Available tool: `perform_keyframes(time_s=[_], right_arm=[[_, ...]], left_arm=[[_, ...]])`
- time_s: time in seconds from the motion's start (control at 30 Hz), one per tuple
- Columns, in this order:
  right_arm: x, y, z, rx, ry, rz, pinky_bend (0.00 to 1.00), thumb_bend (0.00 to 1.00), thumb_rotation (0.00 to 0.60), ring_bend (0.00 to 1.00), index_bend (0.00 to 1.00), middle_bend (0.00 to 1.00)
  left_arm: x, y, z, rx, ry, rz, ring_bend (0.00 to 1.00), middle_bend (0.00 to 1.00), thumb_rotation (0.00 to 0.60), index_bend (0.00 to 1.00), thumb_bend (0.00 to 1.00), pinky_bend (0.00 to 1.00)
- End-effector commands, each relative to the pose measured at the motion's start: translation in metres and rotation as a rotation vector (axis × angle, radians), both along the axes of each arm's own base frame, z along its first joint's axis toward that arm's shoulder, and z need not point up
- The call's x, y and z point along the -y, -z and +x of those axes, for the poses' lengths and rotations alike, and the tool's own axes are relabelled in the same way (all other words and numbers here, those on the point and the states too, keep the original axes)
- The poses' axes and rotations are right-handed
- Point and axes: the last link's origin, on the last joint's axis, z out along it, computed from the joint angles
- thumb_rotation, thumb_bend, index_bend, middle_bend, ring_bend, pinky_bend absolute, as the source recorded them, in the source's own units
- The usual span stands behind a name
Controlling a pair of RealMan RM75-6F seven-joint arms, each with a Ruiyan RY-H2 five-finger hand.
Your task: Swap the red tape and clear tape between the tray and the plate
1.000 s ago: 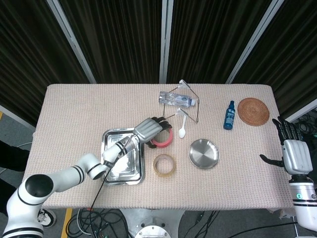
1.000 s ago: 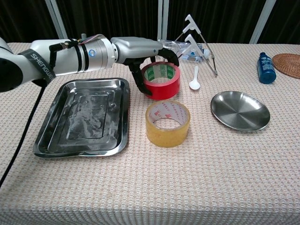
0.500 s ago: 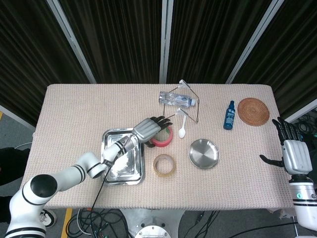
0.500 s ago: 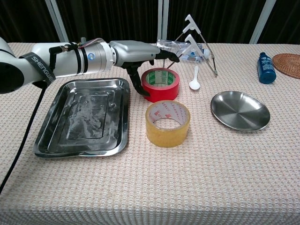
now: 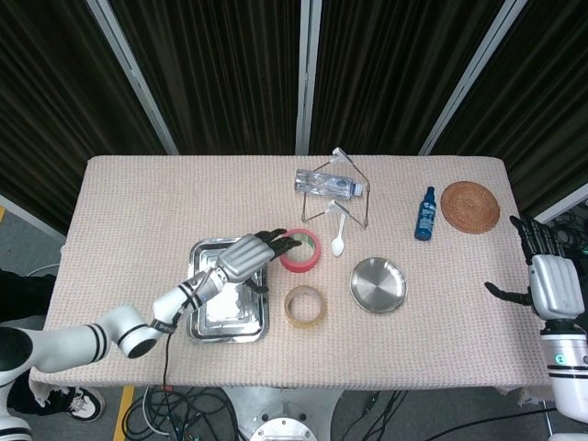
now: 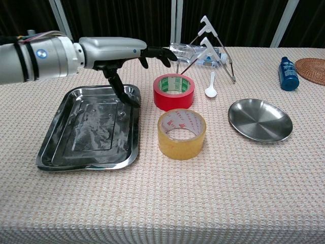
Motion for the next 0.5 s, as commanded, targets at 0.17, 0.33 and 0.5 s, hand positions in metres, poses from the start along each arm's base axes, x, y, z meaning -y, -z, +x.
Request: perform_keyframes(time_s=[0.17, 0.33, 0.5], right_arm=[[-0.001, -0.010, -0.004, 0.014, 0.004, -0.019, 0.00, 0.00, 0.600, 0.00, 0.00, 0.00], [-0.005, -0.014, -0.011, 0.017, 0.024, -0.028, 0.00, 0.00, 0.600, 0.00, 0.00, 0.00], [-0.006, -0.012, -0.017, 0.024, 0.042, -0.022, 0.00, 0.00, 0.600, 0.00, 0.00, 0.00]], left_arm=[[0.039, 0.004, 0.011, -0.049, 0.144, -0.005, 0.00, 0.11, 0.600, 0.08, 0.11, 0.20], [0.042, 0.028, 0.024, -0.088, 0.234, 0.003, 0.00, 0.10, 0.600, 0.08, 0.11, 0.19], [0.043, 0.039, 0.037, -0.106, 0.301, 0.008, 0.00, 0.09, 0.600, 0.08, 0.11, 0.19]])
